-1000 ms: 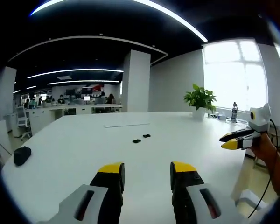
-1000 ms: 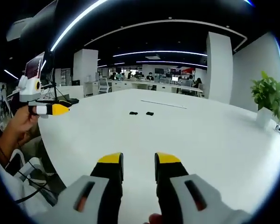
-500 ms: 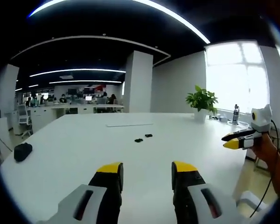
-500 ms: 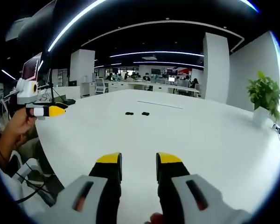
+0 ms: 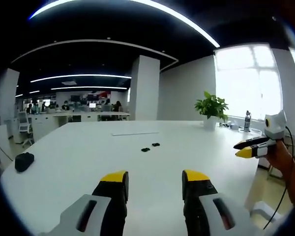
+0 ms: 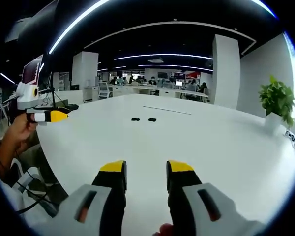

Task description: Snap the two parts of the plastic buckle together until the buckle closes and remains connected.

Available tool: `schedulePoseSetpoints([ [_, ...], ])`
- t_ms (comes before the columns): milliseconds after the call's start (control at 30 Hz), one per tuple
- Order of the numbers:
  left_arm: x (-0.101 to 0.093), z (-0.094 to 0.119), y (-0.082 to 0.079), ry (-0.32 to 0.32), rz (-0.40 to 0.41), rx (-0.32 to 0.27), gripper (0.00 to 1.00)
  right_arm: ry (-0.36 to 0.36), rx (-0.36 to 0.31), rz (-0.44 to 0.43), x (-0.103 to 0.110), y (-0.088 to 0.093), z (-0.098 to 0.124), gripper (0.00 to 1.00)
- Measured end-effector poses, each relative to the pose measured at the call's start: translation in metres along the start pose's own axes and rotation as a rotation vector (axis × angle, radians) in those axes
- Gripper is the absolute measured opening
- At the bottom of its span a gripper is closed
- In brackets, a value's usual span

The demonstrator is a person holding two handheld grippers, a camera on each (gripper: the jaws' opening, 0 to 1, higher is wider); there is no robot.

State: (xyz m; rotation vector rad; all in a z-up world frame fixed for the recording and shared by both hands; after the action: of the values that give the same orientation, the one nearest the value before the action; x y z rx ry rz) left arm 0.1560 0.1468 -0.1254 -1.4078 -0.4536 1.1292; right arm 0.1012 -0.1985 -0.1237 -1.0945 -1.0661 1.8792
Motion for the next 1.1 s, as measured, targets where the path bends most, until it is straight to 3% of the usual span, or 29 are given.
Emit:
schedulePoseSetpoints([
  [1100,-0.006,-0.009,-0.003,0.006,-0.019,0.014,0.44,-0.007,0.015,0.006,-0.004,0.001,-0.003,0.32],
])
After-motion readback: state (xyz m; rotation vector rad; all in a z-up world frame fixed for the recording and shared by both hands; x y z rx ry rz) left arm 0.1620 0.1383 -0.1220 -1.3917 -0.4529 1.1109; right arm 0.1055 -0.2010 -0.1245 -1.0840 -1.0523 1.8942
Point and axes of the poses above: the point that each gripper's makers call its tool centre point, and the gripper's own axes: z roughly backward along the fingers, x roughly to its left, y roughly out of its underside, the point moved 9 cm from there along z, roughly backward along the fingers, and after that the axes turned 14 degrees about z, right-handed, at the moved point
